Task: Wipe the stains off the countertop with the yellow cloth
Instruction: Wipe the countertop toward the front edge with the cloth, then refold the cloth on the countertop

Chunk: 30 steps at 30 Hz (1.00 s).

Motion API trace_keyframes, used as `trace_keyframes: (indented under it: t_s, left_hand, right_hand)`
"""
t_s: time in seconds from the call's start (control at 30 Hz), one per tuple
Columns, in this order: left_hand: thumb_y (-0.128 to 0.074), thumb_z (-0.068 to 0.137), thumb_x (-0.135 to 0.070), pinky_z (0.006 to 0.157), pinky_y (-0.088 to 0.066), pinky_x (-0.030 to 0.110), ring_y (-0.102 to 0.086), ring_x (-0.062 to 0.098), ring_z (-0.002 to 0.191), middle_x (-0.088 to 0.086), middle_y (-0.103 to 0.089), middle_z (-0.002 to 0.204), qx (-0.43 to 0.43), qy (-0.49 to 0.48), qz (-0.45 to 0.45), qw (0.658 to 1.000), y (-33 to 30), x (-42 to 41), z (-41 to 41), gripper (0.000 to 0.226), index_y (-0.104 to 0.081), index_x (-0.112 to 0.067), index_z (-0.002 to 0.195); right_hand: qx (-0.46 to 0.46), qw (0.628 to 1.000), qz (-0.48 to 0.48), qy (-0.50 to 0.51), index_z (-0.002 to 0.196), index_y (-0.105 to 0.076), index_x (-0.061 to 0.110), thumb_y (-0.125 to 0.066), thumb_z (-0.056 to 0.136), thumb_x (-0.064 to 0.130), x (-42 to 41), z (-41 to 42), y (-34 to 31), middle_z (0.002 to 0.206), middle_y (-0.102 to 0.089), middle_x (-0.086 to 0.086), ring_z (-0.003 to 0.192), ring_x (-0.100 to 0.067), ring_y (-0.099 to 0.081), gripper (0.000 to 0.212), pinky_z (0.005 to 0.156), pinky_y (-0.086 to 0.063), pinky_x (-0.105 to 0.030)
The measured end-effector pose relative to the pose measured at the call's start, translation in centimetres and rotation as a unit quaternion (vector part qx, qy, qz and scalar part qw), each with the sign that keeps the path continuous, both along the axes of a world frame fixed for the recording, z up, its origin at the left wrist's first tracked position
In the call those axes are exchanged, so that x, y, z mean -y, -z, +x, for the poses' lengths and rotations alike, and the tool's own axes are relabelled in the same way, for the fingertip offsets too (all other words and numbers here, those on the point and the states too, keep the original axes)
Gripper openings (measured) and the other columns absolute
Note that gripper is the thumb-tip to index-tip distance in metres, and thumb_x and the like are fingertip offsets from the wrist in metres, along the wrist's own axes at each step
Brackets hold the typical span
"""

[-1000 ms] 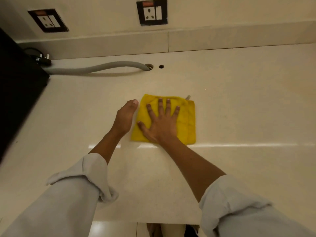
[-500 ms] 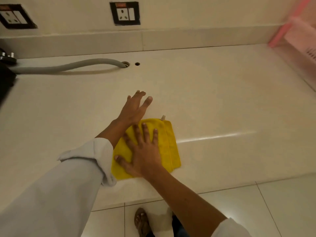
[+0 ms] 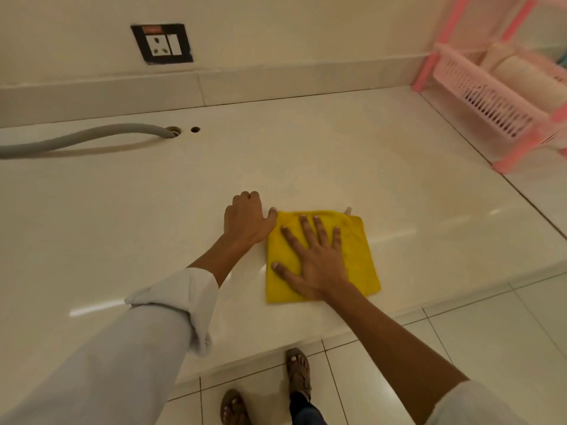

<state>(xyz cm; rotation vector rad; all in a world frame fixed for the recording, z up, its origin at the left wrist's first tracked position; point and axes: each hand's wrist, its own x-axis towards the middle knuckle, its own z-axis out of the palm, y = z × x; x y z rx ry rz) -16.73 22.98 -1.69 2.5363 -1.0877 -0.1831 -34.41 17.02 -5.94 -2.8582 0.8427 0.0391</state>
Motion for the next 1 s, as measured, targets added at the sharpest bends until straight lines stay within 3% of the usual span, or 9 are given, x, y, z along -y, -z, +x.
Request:
trace_keyframes:
  t_s: [0.1, 0.17, 0.27, 0.33, 0.4, 0.57, 0.67, 0.9, 1.0]
  left_hand:
    - [-0.047, 0.087, -0.058, 0.077, -0.046, 0.040, -0.059, 0.035, 0.104, 0.019, -0.060, 0.114, -0.044, -0.056, 0.013, 0.997, 0.3, 0.4, -0.1, 0.062, -0.051, -0.002, 0.114]
    - [-0.044, 0.082, -0.070, 0.072, -0.045, 0.038, -0.061, 0.036, 0.098, 0.019, -0.062, 0.107, -0.086, -0.083, 0.023, 0.993, 0.4, 0.6, 0.0, 0.073, -0.053, -0.002, 0.108]
    - [-0.041, 0.072, -0.083, 0.052, -0.034, 0.028, -0.057, 0.026, 0.068, 0.009, -0.055, 0.068, -0.145, -0.076, 0.028, 0.986, 0.0, 1.0, 0.0, 0.073, -0.048, -0.010, 0.067]
    - [-0.059, 0.072, -0.071, 0.047, -0.028, 0.027, -0.048, 0.019, 0.059, 0.003, -0.045, 0.061, -0.171, -0.058, 0.049, 0.982, -0.4, 1.3, 0.2, 0.061, -0.040, -0.014, 0.061]
    - [-0.073, 0.072, -0.045, 0.046, -0.036, 0.026, -0.048, 0.016, 0.056, 0.003, -0.048, 0.062, -0.195, -0.036, 0.093, 0.976, -0.7, 1.8, 0.6, 0.045, -0.044, -0.012, 0.065]
    - [-0.067, 0.070, -0.010, 0.046, -0.048, 0.025, -0.056, 0.019, 0.050, 0.010, -0.059, 0.065, -0.262, -0.052, 0.141, 0.953, -1.5, 3.2, 0.7, 0.014, -0.054, -0.004, 0.070]
    - [-0.064, 0.068, -0.005, 0.050, -0.048, 0.027, -0.057, 0.023, 0.052, 0.011, -0.059, 0.061, -0.279, -0.072, 0.109, 0.951, -1.6, 3.9, 1.2, 0.007, -0.058, -0.001, 0.070]
    - [-0.063, 0.069, -0.004, 0.048, -0.030, 0.025, -0.042, 0.019, 0.053, 0.007, -0.042, 0.054, -0.249, -0.108, -0.046, 0.961, -1.5, 5.7, 5.1, 0.018, -0.050, -0.006, 0.057]
    - [-0.063, 0.075, -0.007, 0.049, -0.035, 0.023, -0.051, 0.018, 0.061, 0.013, -0.058, 0.064, -0.196, -0.114, -0.113, 0.967, -2.0, 7.5, 7.6, 0.009, -0.061, 0.000, 0.069]
  right_hand:
    - [0.039, 0.997, 0.044, -0.044, 0.156, -0.011, 0.036, -0.030, 0.093, 0.070, 2.8, 1.1, -1.6, 0.167, 0.001, -0.003, 0.154, -0.027, 0.003, 0.075, 0.120, 0.002, -0.062]
    - [0.155, 0.984, 0.086, -0.006, 0.154, -0.028, 0.023, -0.047, 0.096, 0.053, 4.4, 0.9, -3.1, 0.166, -0.013, -0.009, 0.152, -0.029, -0.013, 0.068, 0.121, -0.013, -0.056]
    - [0.250, 0.958, 0.070, 0.120, 0.142, -0.046, 0.015, -0.064, 0.087, 0.040, 6.9, -1.2, -4.7, 0.154, -0.036, -0.012, 0.137, -0.035, -0.037, 0.063, 0.104, -0.038, -0.048]
    - [0.139, 0.973, 0.077, 0.169, 0.144, -0.041, 0.016, -0.067, 0.085, 0.043, 8.1, -2.4, -4.8, 0.148, -0.039, -0.014, 0.131, -0.038, -0.040, 0.070, 0.097, -0.043, -0.051]
    - [0.057, 0.974, 0.111, 0.191, 0.146, -0.035, 0.015, -0.067, 0.083, 0.048, 8.8, -2.8, -4.6, 0.141, -0.044, -0.017, 0.127, -0.039, -0.044, 0.077, 0.095, -0.045, -0.051]
    - [0.087, 0.953, 0.219, 0.188, 0.144, -0.035, 0.013, -0.076, 0.079, 0.032, 10.8, -1.0, -4.5, 0.119, -0.059, -0.018, 0.113, -0.039, -0.056, 0.079, 0.086, -0.045, -0.041]
    - [0.090, 0.953, 0.240, 0.160, 0.142, -0.038, 0.015, -0.072, 0.079, 0.021, 12.0, 0.4, -4.3, 0.106, -0.062, -0.016, 0.102, -0.036, -0.058, 0.072, 0.077, -0.039, -0.034]
    - [0.213, 0.941, 0.238, 0.107, 0.137, -0.046, 0.017, -0.067, 0.087, 0.016, 16.2, 5.4, -5.7, 0.107, -0.066, -0.015, 0.098, -0.035, -0.062, 0.054, 0.079, -0.045, -0.036]
    - [0.251, 0.936, 0.228, 0.092, 0.137, -0.045, 0.019, -0.066, 0.089, 0.016, 18.4, 8.9, -6.5, 0.108, -0.067, -0.015, 0.097, -0.035, -0.063, 0.053, 0.080, -0.049, -0.040]
